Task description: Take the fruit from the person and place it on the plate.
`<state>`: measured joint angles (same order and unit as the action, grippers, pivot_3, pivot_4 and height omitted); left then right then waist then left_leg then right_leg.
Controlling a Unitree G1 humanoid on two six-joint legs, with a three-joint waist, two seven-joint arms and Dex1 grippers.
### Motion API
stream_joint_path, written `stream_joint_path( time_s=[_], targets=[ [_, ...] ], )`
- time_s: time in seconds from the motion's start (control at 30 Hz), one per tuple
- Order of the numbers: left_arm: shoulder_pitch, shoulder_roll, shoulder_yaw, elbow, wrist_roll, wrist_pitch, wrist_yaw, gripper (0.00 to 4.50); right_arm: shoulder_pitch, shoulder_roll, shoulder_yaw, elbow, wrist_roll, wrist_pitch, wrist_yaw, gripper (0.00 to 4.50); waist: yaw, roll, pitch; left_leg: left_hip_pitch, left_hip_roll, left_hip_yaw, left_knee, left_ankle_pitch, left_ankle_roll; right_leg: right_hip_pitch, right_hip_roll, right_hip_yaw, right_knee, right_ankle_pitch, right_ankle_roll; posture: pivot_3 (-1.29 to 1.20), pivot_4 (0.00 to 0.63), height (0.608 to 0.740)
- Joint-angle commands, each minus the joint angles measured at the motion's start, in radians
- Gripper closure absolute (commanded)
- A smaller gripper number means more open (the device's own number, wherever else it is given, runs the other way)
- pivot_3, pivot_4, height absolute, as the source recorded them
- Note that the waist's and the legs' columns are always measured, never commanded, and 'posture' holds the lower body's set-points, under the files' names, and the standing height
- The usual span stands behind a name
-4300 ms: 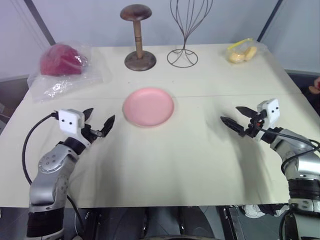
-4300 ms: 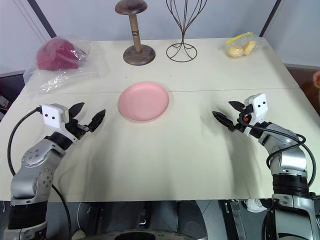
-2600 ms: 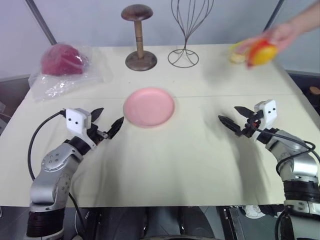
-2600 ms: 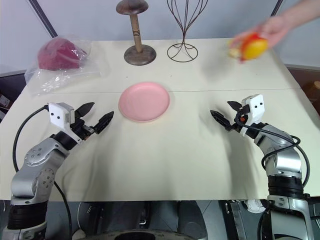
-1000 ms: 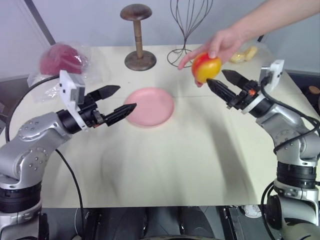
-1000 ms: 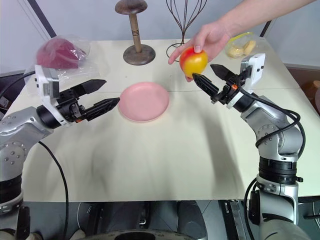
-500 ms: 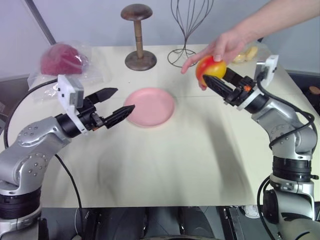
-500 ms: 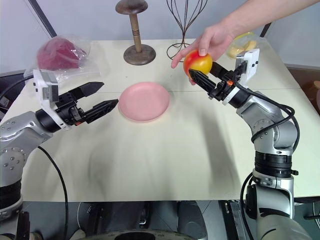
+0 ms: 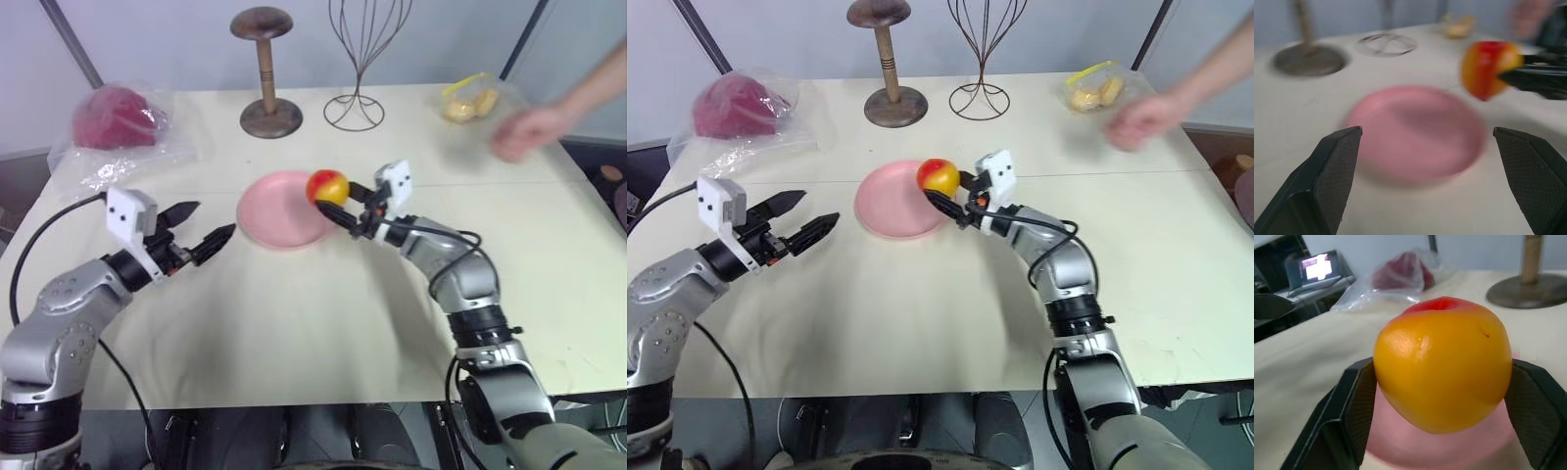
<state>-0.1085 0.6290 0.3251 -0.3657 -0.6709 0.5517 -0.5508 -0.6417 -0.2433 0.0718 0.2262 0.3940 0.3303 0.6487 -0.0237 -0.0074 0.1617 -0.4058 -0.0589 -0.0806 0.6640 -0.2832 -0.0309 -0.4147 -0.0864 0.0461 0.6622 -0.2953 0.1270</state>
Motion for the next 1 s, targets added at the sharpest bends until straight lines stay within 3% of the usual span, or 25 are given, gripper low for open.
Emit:
stream_joint_path(
  time_s=[0.03,0.3,0.37,0.4,0.73,1.0],
  targets=[
    [0.025,-0.018,0.075,-0.035,0.029,-0.058,0.048,0.0,-0.062,0.042,-0.002,0.051,-0.043,-0.096,-0.005,1.3,0.003,0.0,0.0,0.0,0.0,0.0,0.0,0.0,0.0,-0.001,0.0,0.0,0.0,0.0,0.0,0.0,0.15,0.74],
    [0.125,-0.036,0.099,-0.094,-0.002,-0.039,0.048,0.0,-0.105,0.091,-0.007,0.198,-0.101,-0.19,0.023,1.3,0.004,0.0,0.0,0.0,-0.001,0.0,0.0,0.0,0.0,0.0,-0.001,0.0,0.0,0.0,0.0,0.0,0.15,0.74],
    [0.139,-0.034,0.1,-0.113,-0.025,-0.021,0.041,0.0,-0.108,0.093,-0.01,0.211,-0.1,-0.194,0.036,0.25,0.003,0.0,0.0,0.0,0.0,0.0,0.0,0.0,0.0,0.0,-0.001,0.0,0.0,0.0,0.0,0.0,0.15,0.74],
    [0.145,-0.032,0.099,-0.121,-0.039,-0.009,0.038,0.0,-0.109,0.094,-0.014,0.216,-0.098,-0.192,0.039,0.03,0.002,0.0,0.0,0.0,0.0,0.0,0.0,0.0,0.0,0.0,-0.001,0.0,0.0,0.0,0.0,0.0,0.15,0.74],
    [0.13,-0.016,0.09,-0.14,-0.063,0.02,0.033,0.0,-0.114,0.07,-0.049,0.136,-0.09,-0.2,0.04,0.03,0.004,0.0,0.0,0.0,0.0,0.0,0.0,0.0,0.0,0.0,0.0,0.0,0.0,0.0,0.0,0.0,0.15,0.74],
    [0.068,-0.033,0.079,-0.132,-0.057,0.018,0.067,0.0,-0.121,-0.124,-0.202,-0.025,-0.038,-0.102,0.009,0.03,0.008,0.0,0.0,-0.001,-0.001,0.0,0.0,0.0,0.0,0.0,-0.001,0.0,0.0,0.0,0.0,0.0,0.15,0.74]
  ],
)
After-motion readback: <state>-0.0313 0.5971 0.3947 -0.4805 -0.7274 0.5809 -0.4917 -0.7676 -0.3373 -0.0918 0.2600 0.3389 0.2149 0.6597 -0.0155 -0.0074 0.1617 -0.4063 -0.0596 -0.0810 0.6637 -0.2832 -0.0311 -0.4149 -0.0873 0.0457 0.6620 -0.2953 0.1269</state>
